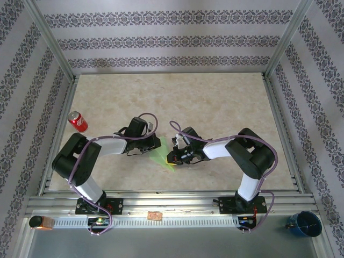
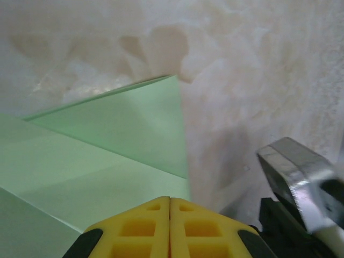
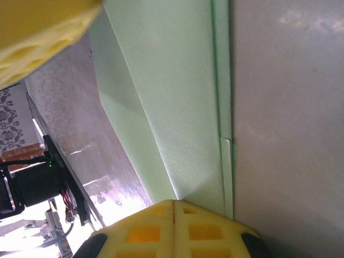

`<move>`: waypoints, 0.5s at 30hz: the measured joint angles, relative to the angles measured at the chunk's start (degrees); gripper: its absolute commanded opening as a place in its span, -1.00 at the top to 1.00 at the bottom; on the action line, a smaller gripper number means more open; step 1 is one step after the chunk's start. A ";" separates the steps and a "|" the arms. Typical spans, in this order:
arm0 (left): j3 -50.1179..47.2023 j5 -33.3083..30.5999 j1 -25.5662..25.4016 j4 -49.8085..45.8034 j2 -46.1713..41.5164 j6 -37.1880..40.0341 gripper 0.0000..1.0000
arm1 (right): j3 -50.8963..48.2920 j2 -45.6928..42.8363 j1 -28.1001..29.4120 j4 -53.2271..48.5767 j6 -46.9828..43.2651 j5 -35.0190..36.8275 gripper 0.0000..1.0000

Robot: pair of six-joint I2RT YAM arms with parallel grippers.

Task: Fold a paper plane with a square sheet of paper (pick it up from the middle)
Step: Fourth fold the wing at the center of the table.

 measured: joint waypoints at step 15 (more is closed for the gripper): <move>-2.38 -2.71 0.04 3.48 1.49 0.20 0.90 | 6.19 -1.09 0.48 -6.58 2.19 0.61 1.00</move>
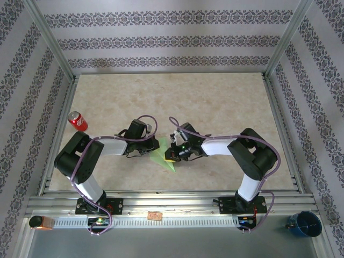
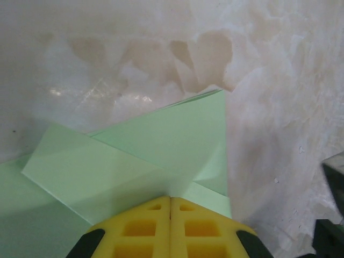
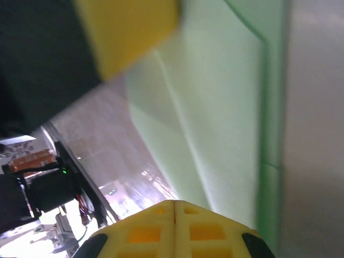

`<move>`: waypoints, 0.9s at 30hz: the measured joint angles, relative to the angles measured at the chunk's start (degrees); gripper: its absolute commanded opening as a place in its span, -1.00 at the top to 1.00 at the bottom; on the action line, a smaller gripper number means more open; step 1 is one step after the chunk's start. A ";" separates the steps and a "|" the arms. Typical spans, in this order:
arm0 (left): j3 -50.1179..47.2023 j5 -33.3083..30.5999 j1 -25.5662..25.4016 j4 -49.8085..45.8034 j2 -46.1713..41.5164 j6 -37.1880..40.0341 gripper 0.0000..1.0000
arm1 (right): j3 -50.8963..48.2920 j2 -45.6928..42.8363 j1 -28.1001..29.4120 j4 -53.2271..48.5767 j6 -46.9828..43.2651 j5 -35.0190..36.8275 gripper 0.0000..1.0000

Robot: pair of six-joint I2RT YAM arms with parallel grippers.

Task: Fold a paper plane with a square sheet of paper (pick it up from the middle)
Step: Fourth fold the wing at the center of the table.

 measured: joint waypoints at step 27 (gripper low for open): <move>-0.98 0.28 -0.04 1.84 -0.07 0.00 0.91 | -2.21 0.33 1.20 1.29 1.62 1.88 1.00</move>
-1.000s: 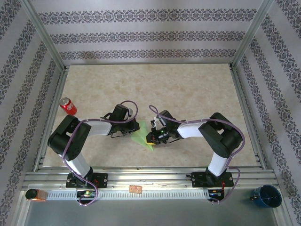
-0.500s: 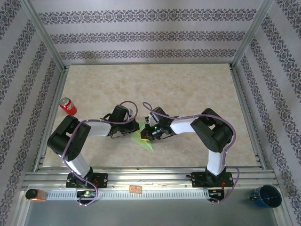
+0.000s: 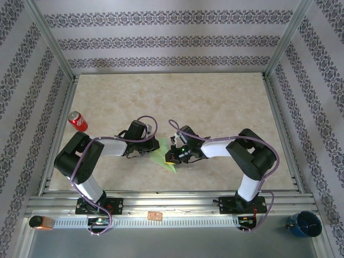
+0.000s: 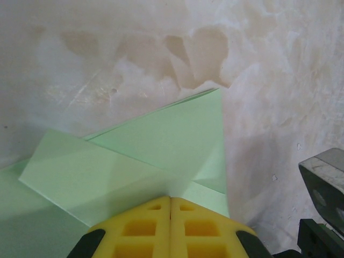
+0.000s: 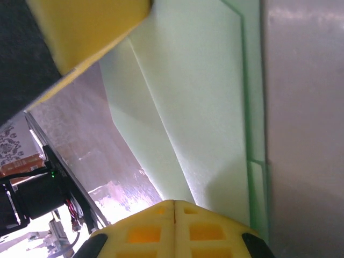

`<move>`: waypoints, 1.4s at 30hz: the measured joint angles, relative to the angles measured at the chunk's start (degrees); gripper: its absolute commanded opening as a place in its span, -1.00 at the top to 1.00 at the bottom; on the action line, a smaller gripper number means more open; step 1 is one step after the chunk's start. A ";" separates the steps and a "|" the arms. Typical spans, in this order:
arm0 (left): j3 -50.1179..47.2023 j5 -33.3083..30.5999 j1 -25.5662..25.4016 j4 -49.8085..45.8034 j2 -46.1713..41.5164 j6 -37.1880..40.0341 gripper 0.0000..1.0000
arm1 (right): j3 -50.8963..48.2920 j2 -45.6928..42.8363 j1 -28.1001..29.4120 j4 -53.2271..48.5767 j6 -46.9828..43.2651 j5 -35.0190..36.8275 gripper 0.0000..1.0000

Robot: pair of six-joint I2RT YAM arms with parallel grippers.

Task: Fold a paper plane with a square sheet of paper (pick it up from the middle)
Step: Fourth fold the wing at the center of the table.

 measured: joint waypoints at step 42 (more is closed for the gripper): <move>-0.87 0.24 0.00 2.12 0.11 -0.26 0.92 | -16.35 -14.95 0.35 -0.04 0.31 1.73 0.98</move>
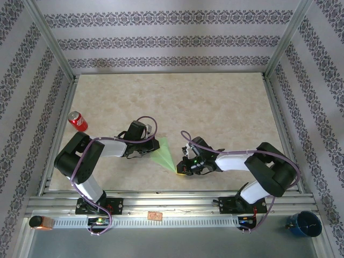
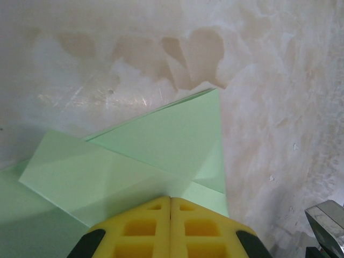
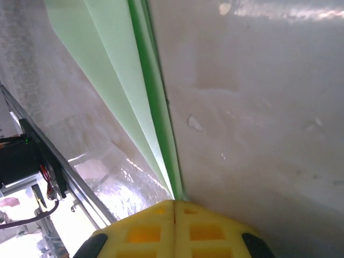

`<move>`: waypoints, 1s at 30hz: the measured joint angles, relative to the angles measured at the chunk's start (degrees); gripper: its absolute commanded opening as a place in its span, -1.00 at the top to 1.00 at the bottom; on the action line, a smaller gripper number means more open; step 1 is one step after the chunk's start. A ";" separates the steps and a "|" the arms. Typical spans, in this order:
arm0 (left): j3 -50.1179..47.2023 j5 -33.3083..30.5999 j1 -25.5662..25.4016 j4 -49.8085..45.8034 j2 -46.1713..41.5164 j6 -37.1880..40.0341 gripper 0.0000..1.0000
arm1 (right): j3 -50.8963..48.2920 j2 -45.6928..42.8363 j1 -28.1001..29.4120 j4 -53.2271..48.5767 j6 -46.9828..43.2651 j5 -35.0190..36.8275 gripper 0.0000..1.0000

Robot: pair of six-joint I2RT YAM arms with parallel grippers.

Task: Fold a paper plane with a square sheet of paper (pick it up from the middle)
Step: Fourth fold the wing at the center of the table.

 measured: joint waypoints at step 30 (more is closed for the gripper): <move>1.53 0.02 -0.11 -3.50 -2.14 -1.05 0.73 | 10.36 13.16 -0.50 4.70 -0.46 -1.99 1.00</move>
